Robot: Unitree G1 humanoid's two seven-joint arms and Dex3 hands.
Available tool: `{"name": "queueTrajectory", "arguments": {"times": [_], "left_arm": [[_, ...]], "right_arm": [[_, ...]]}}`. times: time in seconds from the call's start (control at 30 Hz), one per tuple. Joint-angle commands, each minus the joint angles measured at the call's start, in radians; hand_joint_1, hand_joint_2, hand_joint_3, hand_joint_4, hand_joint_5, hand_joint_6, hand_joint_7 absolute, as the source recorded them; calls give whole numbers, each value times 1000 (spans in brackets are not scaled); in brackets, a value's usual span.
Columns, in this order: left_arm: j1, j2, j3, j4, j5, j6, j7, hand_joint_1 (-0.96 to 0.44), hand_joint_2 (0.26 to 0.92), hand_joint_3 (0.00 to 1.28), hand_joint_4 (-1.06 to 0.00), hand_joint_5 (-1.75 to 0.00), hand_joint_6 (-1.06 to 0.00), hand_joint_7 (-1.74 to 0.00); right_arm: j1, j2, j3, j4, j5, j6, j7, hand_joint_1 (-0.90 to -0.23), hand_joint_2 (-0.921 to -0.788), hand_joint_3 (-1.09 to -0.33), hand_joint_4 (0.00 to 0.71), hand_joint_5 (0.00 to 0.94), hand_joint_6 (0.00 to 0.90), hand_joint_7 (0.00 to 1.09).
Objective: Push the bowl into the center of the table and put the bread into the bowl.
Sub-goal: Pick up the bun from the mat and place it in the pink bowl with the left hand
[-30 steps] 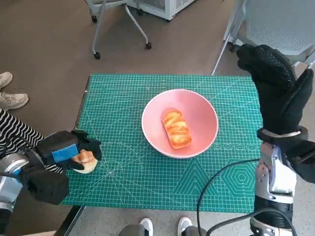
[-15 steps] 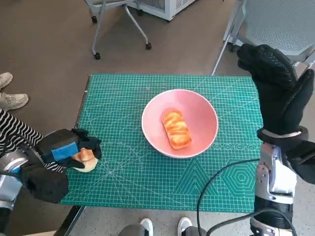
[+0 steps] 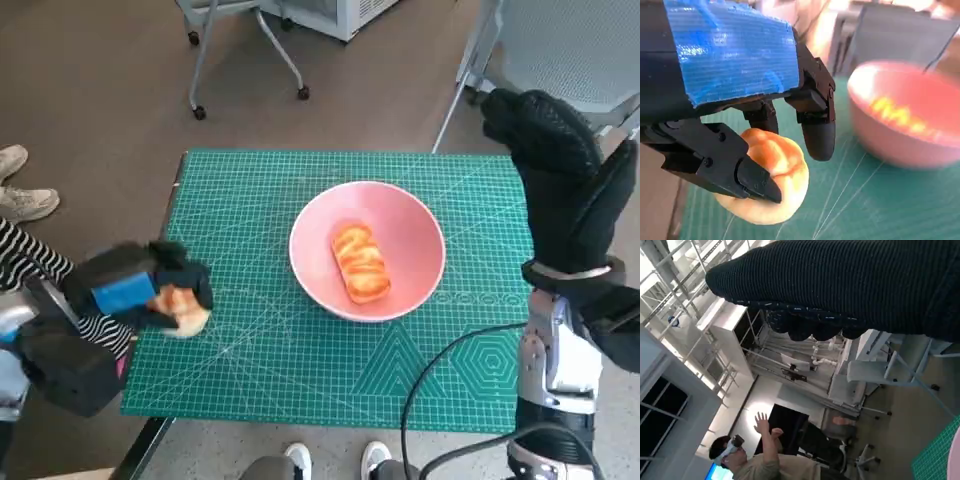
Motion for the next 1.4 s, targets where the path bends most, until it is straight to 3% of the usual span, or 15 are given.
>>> {"name": "queueTrajectory", "arguments": {"times": [0.03,0.67,0.83,1.0,1.13,1.4], "left_arm": [[-50,-16,26,-82,-44,37,-2,1,920,93,-637,-1205,-620,-1191],[-338,-238,-49,-225,-14,180,71,2,920,61,-671,-1097,-660,-1219],[-437,-303,-102,-190,2,175,63,2,919,60,-679,-1108,-656,-1207],[-515,-380,-173,-118,63,163,75,2,885,58,-754,-1146,-745,-994],[-542,-438,-211,-61,86,177,84,1,879,52,-787,-1069,-742,-1038],[-571,-539,-282,106,145,144,114,1,913,33,-729,-1066,-695,-1153]], "right_arm": [[1,2,2,7,-1,11,-9,-692,-921,-705,133,1,-1,587],[-2,-9,1,22,-1,-6,7,-682,-921,-720,126,0,-1,590],[2,-13,-1,21,2,-8,13,-681,-921,-722,124,0,-1,588],[8,-16,-5,18,7,-7,17,-682,-921,-722,124,0,-1,588],[15,-14,-4,8,8,-2,16,-685,-921,-723,123,0,-1,588],[26,-14,-7,-11,13,11,12,-691,-921,-723,121,0,-1,585]]}}
